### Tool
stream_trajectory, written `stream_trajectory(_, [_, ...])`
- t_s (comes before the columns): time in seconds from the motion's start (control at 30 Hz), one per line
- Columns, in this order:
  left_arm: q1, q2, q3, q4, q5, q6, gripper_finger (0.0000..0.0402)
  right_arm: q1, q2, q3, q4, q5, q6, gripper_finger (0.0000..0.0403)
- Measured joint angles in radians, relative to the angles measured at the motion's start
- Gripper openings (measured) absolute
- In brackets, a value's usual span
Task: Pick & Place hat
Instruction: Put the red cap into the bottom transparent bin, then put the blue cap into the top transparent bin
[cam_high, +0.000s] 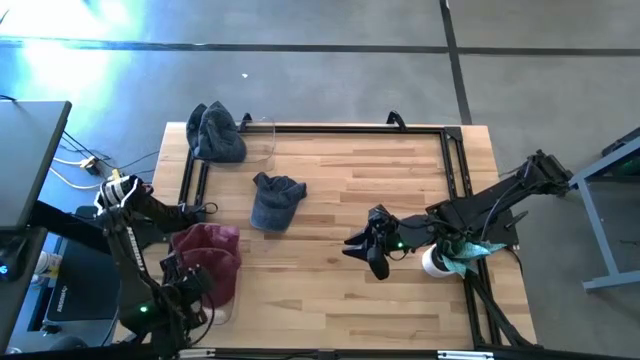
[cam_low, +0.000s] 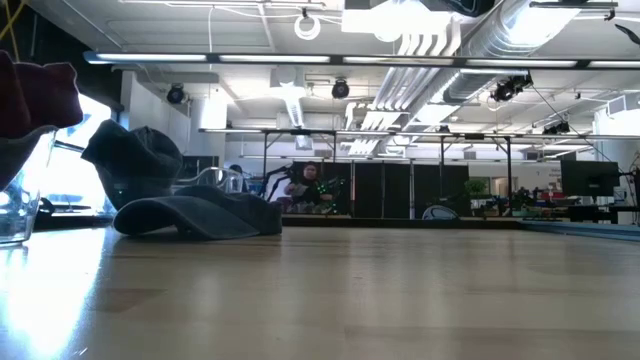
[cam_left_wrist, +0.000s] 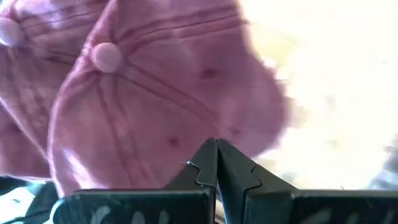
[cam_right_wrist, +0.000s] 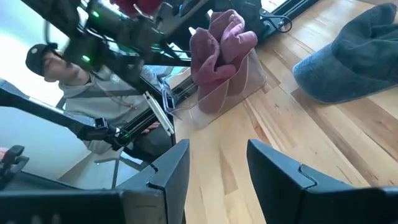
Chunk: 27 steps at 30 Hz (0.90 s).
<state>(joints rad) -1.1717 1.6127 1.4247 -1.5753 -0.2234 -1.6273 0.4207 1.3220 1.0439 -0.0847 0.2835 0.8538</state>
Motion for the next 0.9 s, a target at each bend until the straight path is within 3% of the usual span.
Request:
stream_trajectory(0.13, [0.000, -0.002, 0.129, 0.008, -0.056, -0.028, 0.0000, 0.007, 0.000, 0.000, 0.013, -0.005, -0.001, 0.0156])
stream_trajectory(0.3, [0.000, -0.003, 0.274, 0.081, -0.349, -0.019, 0.0000, 0.006, 0.008, 0.000, 0.125, 0.035, -0.028, 0.0156])
stream_trajectory(0.47, [0.000, -0.002, 0.284, 0.193, -0.614, 0.000, 0.0000, -0.076, 0.043, 0.001, 0.136, 0.017, 0.009, 0.0158])
stream_trajectory(0.73, [0.092, 0.003, 0.283, 0.263, -0.637, 0.003, 0.0000, -0.270, 0.220, 0.135, 0.073, -0.207, -0.187, 0.0196])
stream_trajectory(0.9, [0.143, 0.003, 0.283, 0.282, -0.582, 0.024, 0.0000, -0.417, 0.366, 0.254, -0.030, -0.310, -0.326, 0.0239])
